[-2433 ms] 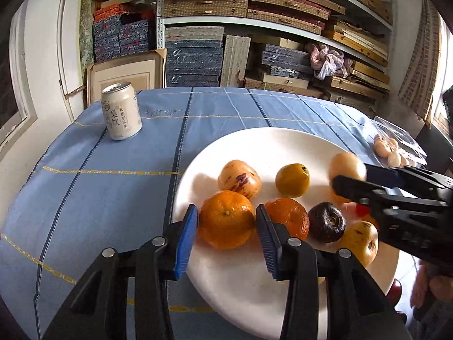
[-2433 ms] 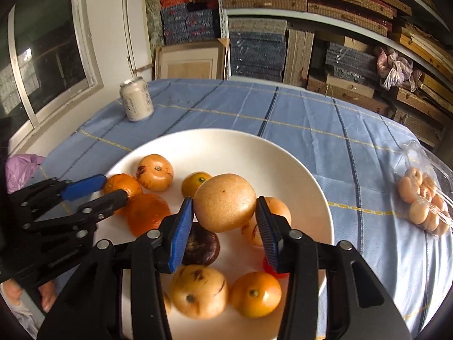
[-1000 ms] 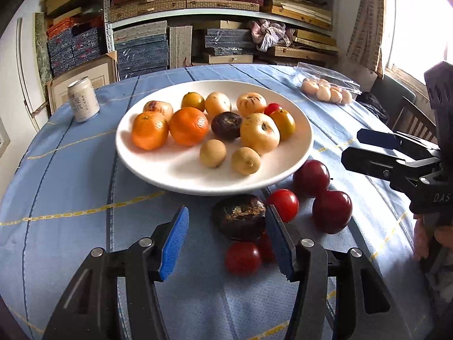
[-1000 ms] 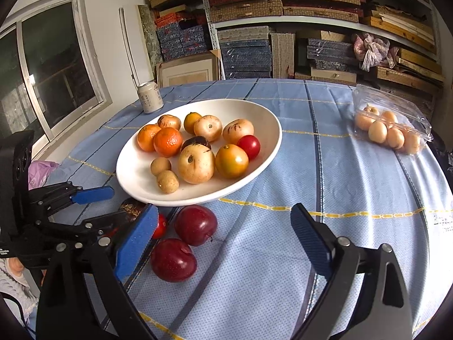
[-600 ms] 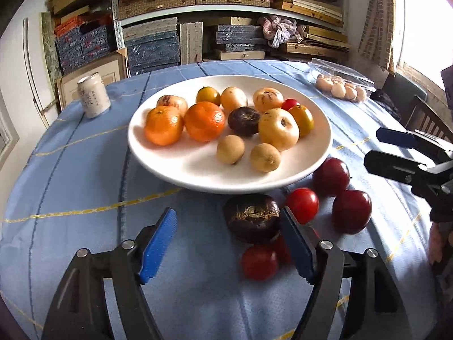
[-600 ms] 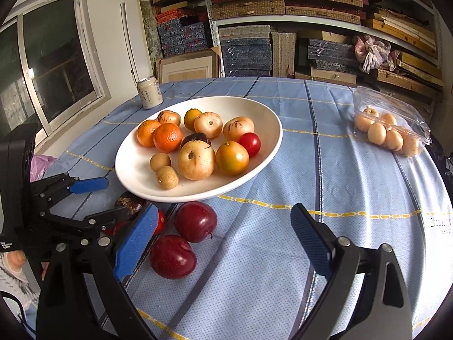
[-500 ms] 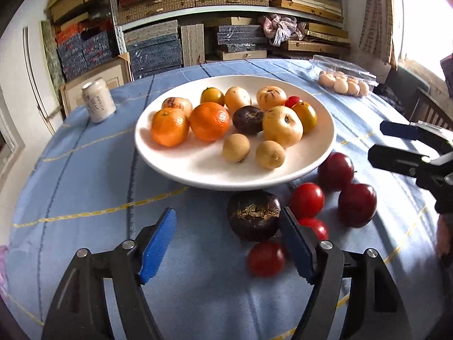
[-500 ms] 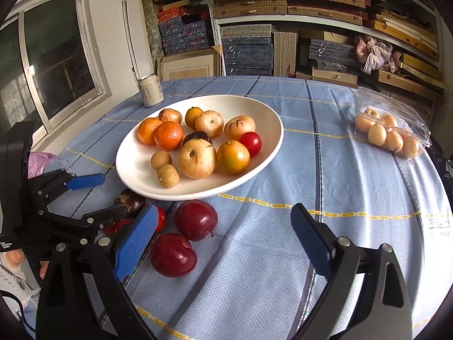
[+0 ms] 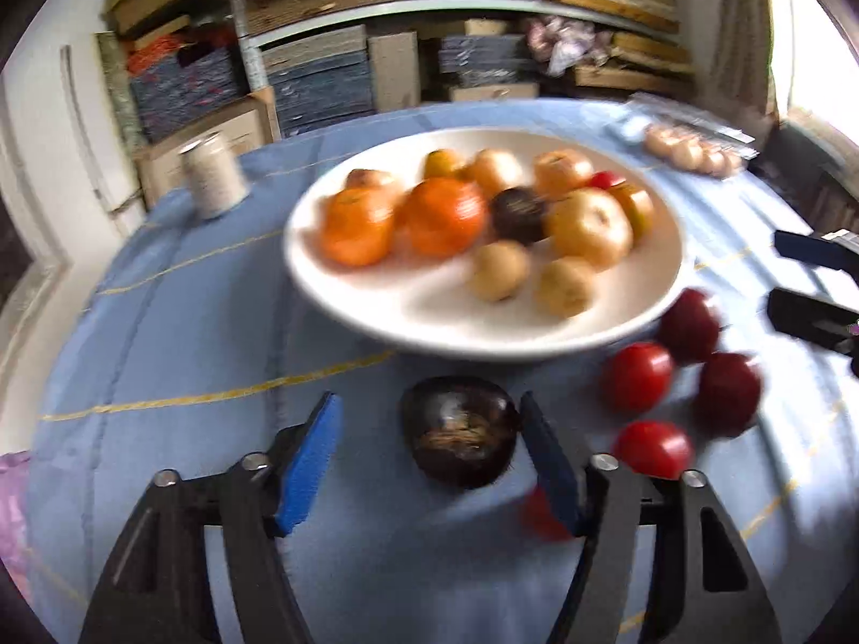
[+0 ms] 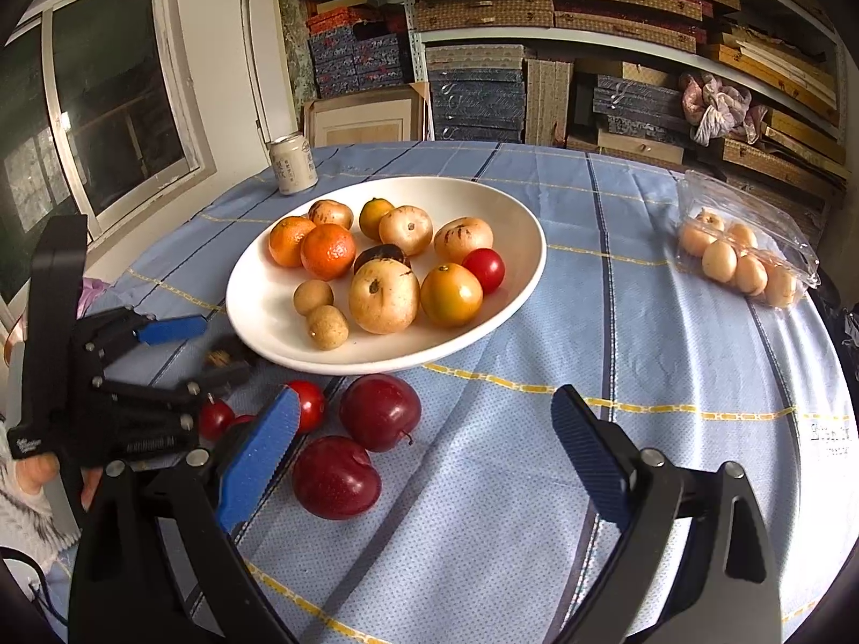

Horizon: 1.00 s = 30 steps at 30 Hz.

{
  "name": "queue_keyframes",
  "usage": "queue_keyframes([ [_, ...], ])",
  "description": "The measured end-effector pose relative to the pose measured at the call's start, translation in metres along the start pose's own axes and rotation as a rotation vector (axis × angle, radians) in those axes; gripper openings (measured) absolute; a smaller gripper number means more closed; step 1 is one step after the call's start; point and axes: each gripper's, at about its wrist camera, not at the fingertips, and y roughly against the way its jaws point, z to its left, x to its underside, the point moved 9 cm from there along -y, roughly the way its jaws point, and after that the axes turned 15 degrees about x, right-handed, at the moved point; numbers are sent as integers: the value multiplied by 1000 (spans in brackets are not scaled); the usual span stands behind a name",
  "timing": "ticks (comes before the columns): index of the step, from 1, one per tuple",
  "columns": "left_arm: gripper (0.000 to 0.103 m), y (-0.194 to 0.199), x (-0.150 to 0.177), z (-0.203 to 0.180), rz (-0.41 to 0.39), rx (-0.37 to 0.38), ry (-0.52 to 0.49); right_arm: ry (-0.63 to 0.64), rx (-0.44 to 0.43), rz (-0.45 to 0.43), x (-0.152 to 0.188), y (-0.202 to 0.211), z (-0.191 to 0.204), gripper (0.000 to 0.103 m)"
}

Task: Organize fruits
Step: 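Move the left tool to the dark round fruit and close around it, then grasp a red apple with the right tool while the left tool lifts the dark fruit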

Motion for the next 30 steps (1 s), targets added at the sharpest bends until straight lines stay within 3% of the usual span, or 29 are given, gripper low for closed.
queue_keyframes([
  [4, 50, 2, 3, 18, 2, 69, 103, 46, 9, 1, 2, 2, 4, 93],
  [7, 49, 3, 4, 15, -3, 70, 77, 105, -29, 20, 11, 4, 17, 93],
  [12, 48, 6, 3, 12, -15, 77, 62, 204, -11, 25, 23, 4, 36, 92],
  [14, 47, 6, 5, 12, -14, 80, 69, 225, -15, 46, 29, 0, 42, 83],
  [18, 47, 5, 3, 11, -12, 72, 60, 236, -20, 95, 40, -10, 45, 73],
  [20, 47, 5, 3, 10, -12, 74, 63, 225, -30, 106, 41, -12, 45, 63],
  [30, 47, 4, 3, 10, -13, 74, 63, 204, -84, 137, 47, -11, 49, 41],
])
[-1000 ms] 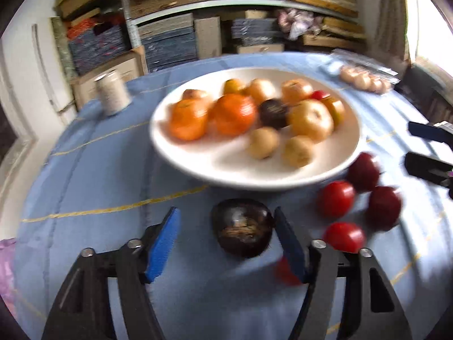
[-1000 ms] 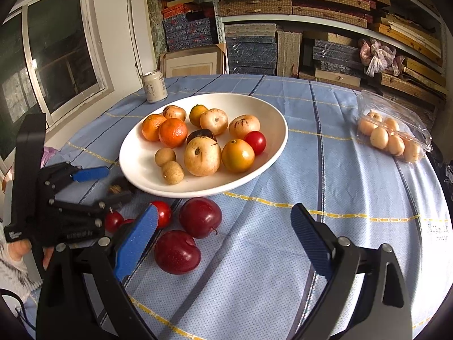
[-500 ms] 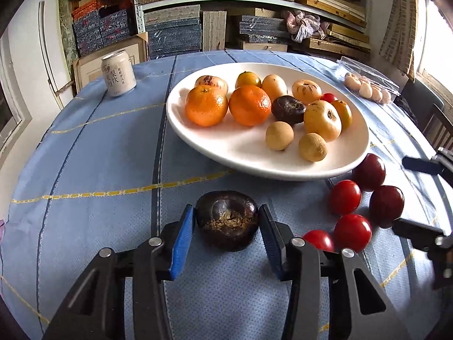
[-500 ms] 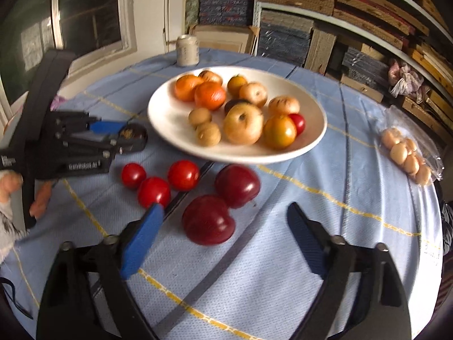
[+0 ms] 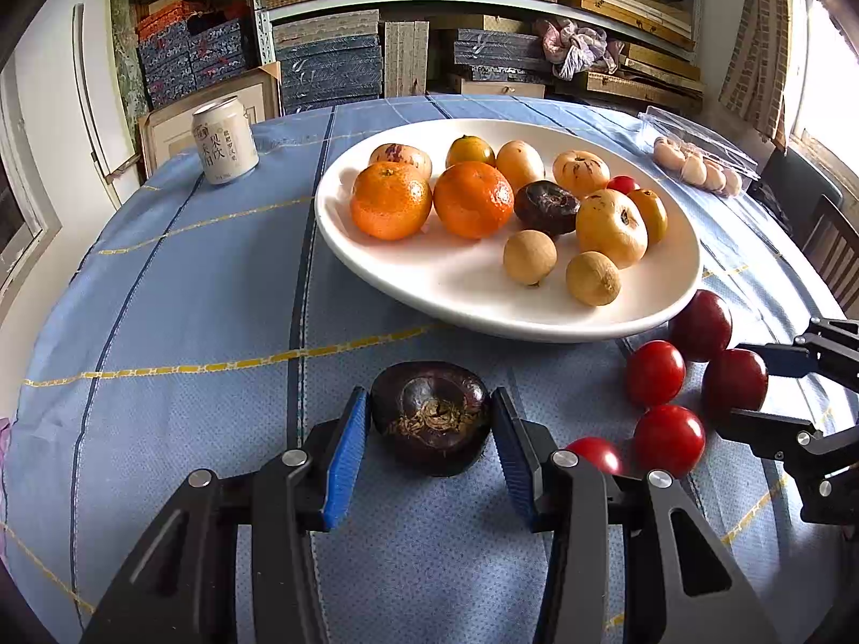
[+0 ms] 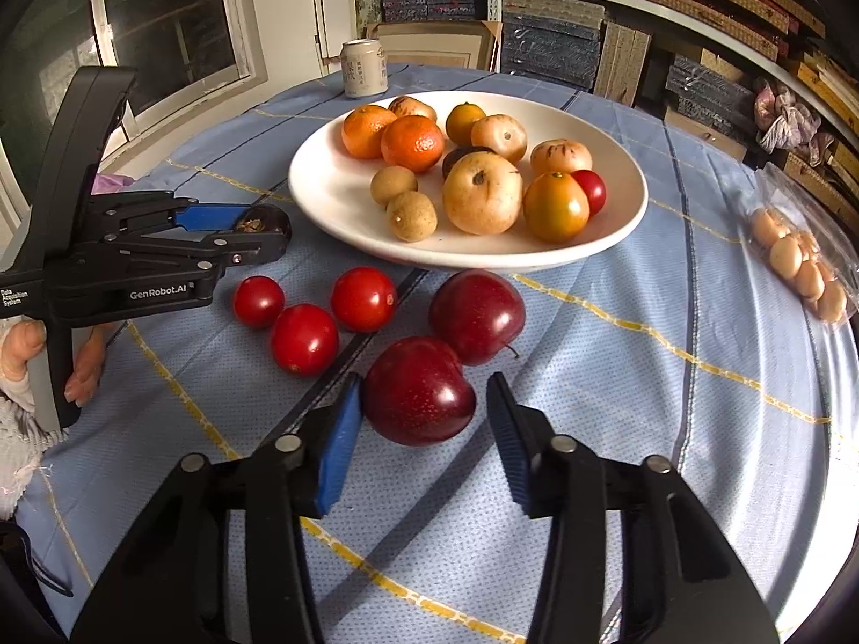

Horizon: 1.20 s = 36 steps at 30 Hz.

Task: Organize fruits
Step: 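Grasp a red apple with the right tool while the left tool lifts the dark fruit, then lower the dark fruit and red apple onto the plate and open both tools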

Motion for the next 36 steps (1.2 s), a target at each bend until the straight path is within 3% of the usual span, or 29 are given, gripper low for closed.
queue_keyframes([
  [8, 46, 0, -1, -1, -4, 4, 2, -30, -14, 0, -1, -1, 2, 40],
  [14, 46, 11, -10, -3, -57, -22, -13, -84, -50, -45, -11, 15, -11, 40],
  [27, 46, 38, -37, 2, -160, -44, 3, -253, 36, -112, -24, 32, -77, 40],
  [36, 46, 35, -70, -7, -182, -33, 12, -251, 58, -142, -60, 32, -75, 40],
])
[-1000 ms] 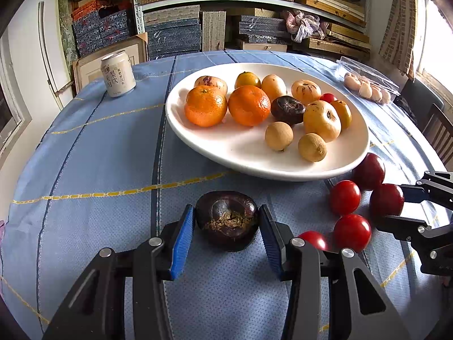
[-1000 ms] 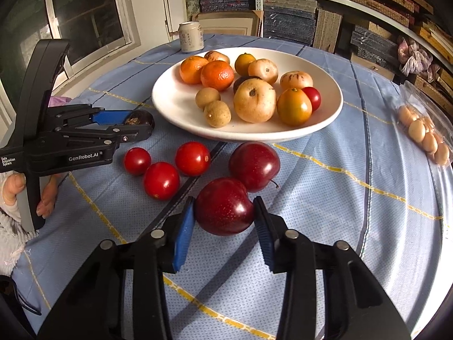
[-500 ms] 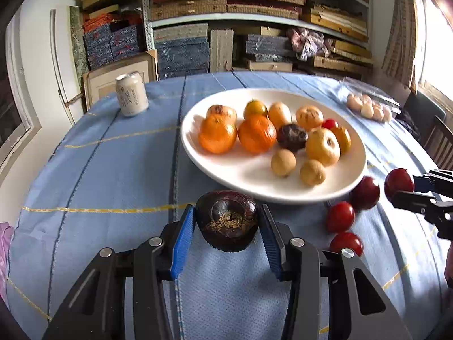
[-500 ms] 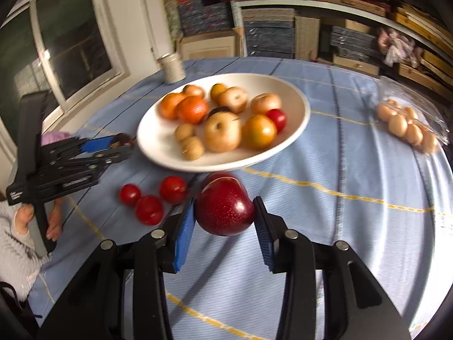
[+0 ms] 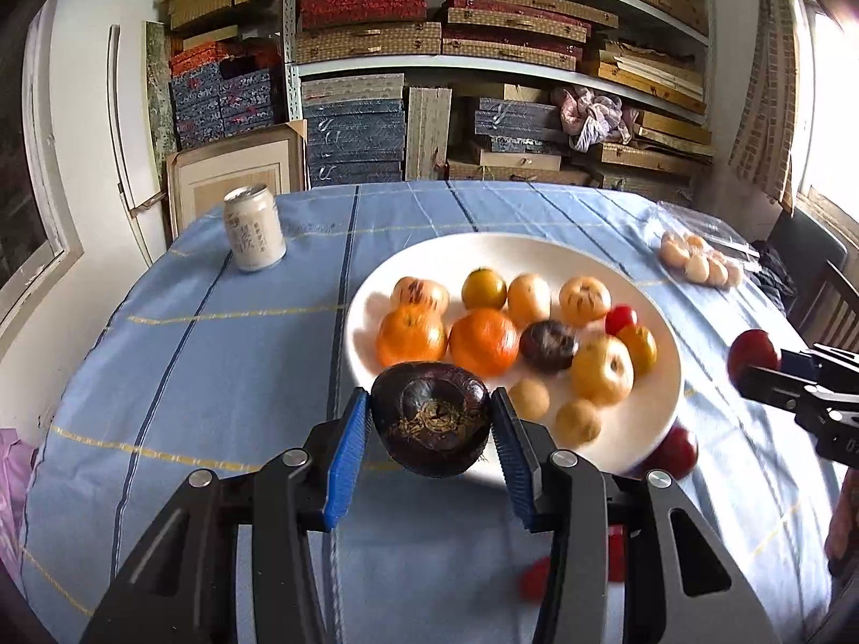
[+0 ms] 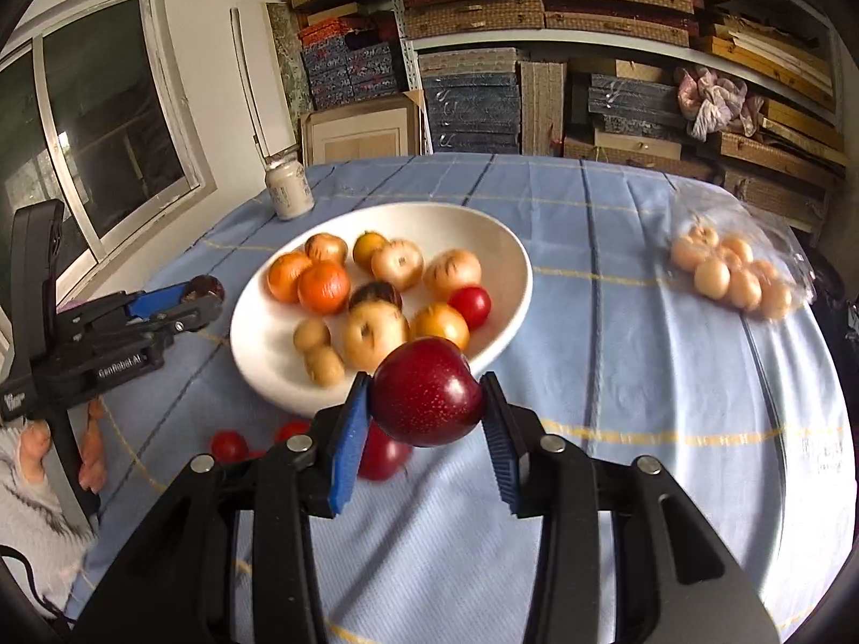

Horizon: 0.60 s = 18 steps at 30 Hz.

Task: Organize fruits
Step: 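Lower the dark fruit and red apple onto the plate and open both tools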

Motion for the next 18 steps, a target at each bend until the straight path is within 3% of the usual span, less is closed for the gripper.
queue_keyframes([
  [7, 46, -24, -17, 8, -10, 4, 52, -49, -28, -5, -45, -42, 20, 40],
  [13, 46, -44, -8, 19, 27, 1, 64, -13, -5, 36, -40, -76, 30, 40],
  [18, 46, -49, -7, 24, 30, 3, 68, -10, 1, 25, -41, -78, 30, 40],
])
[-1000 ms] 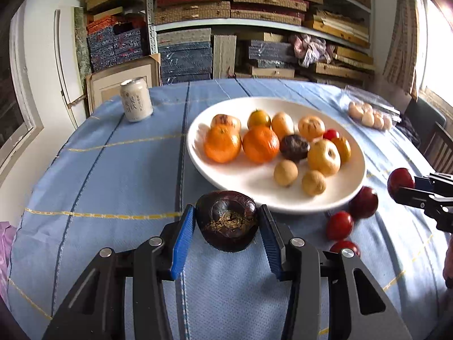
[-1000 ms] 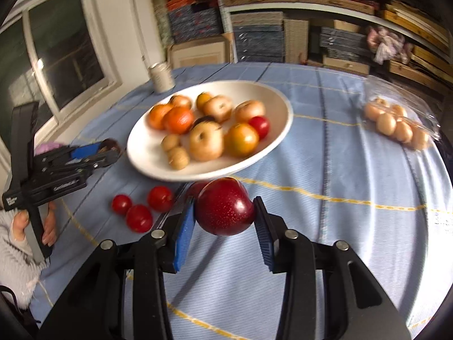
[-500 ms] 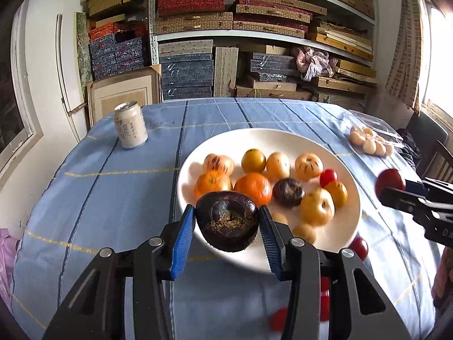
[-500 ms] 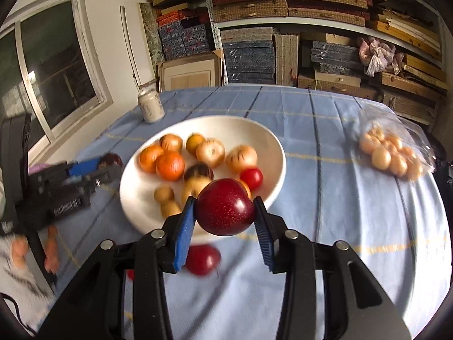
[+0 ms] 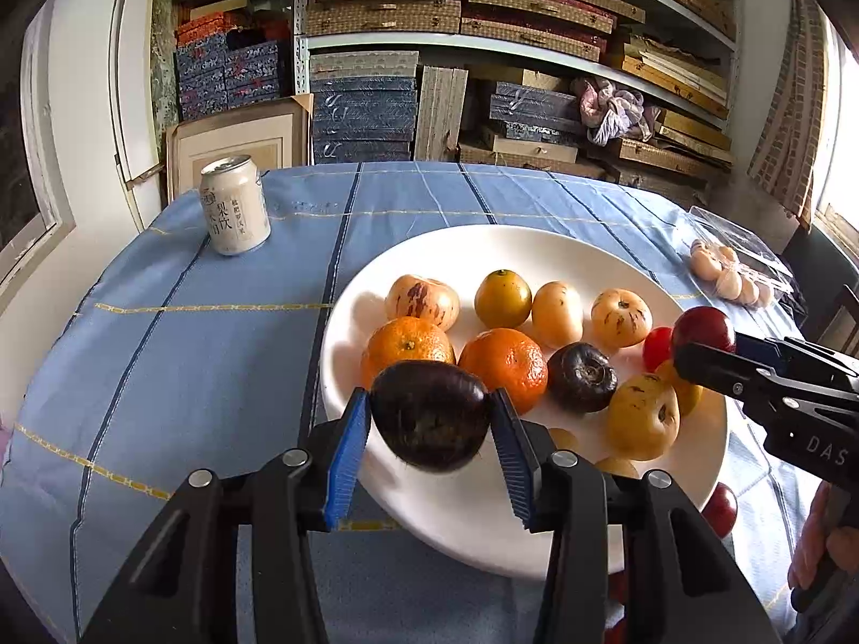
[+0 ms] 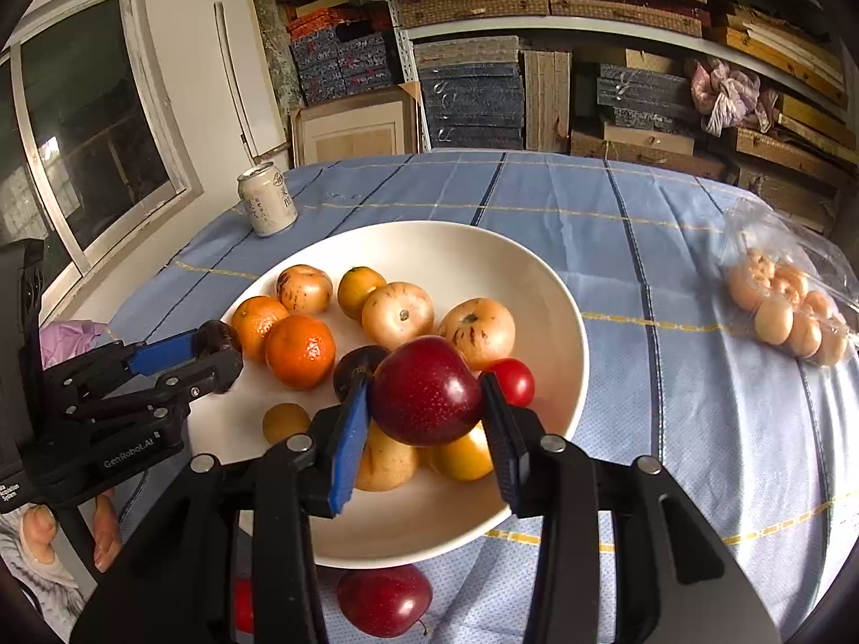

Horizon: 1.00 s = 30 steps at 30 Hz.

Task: Organize fruits
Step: 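Lower the dark fruit and red apple onto the plate and open both tools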

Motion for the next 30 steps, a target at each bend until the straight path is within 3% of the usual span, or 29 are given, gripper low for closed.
queue_keyframes([
  [12, 46, -6, 0, -11, -4, -29, -62, 23, -15, -11, 0, -4, 13, 41],
  [16, 47, -5, 1, -7, -3, -25, -44, 19, -18, -23, -1, -3, 13, 49],
  [19, 47, -2, 0, -6, -9, -18, -33, 12, -23, -33, -4, 2, 11, 48],
  [27, 47, 10, -3, -6, -22, 6, -16, 5, -23, -89, -15, 32, 8, 52],
  [30, 47, 18, -1, -11, -21, 16, -22, 6, -37, -120, -16, 56, 11, 59],
])
